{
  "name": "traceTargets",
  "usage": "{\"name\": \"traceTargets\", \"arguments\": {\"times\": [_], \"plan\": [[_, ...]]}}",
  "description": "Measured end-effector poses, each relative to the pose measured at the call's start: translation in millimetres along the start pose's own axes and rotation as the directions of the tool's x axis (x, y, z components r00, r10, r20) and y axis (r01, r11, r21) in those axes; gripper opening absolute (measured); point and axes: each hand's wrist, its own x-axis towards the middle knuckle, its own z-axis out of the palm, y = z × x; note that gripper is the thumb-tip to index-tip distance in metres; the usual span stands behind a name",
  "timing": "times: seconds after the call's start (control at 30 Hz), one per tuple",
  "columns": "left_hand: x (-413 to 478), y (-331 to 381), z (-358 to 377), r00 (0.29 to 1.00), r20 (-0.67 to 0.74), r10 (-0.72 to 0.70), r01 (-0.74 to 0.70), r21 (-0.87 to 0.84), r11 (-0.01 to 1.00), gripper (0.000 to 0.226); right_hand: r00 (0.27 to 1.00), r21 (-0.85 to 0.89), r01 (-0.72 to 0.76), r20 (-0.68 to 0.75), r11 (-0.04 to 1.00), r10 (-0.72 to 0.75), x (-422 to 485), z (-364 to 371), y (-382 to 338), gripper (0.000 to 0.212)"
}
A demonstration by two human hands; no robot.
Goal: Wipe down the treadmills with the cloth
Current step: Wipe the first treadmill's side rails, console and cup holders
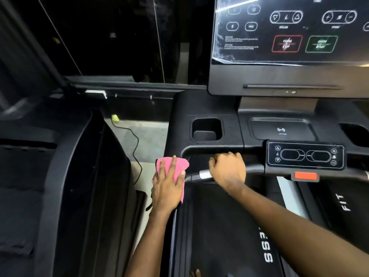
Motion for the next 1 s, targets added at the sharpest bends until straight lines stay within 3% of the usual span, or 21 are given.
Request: {"name": "traceTargets", "arguments": {"times": [0.1, 0.27, 0.4, 0.6, 0.87, 1.0], "plan": [[45.2, 11.6, -1.1, 1.000, -0.021, -0.019, 0.018, -0.046, 0.999, 0.059, 1.000, -0.030, -0.014, 0.015, 0.999, 0.015, -1.1, 0.1, -1.2, 0.041], [145.9, 40.4, -21.7, 0.996, 0.059, -0.063, 0.072, -0.159, 0.985, 0.057, 0.998, -0.052, -0.058, 0.014, 0.997, 0.059, 1.3, 0.1, -5.7, 0.037], [108.1, 30.6, -21.0, 0.995, 0.096, 0.024, -0.006, -0.175, 0.985, 0.054, 0.996, -0.057, -0.086, 0.006, 0.995, 0.086, 1.9, 1.0, -8.1, 0.035], [-11.4, -9.5, -11.8, 0.998, 0.061, -0.030, 0.041, -0.182, 0.982, 0.053, 0.997, -0.034, -0.064, 0.037, 0.997, 0.065, 1.6, -8.9, -10.4, 0.041], [125.0, 23.7, -17.9, 0.995, 0.066, -0.075, 0.091, -0.307, 0.947, 0.051, 0.998, -0.064, -0.050, 0.039, 0.997, 0.052, 1.2, -12.5, -11.7, 0.044], [111.7, 4.5, -18.0, 0.994, 0.107, -0.021, 0.067, -0.451, 0.890, 0.051, 0.998, -0.073, -0.042, 0.043, 0.996, 0.045, -0.3, -12.8, -10.8, 0.046]]}}
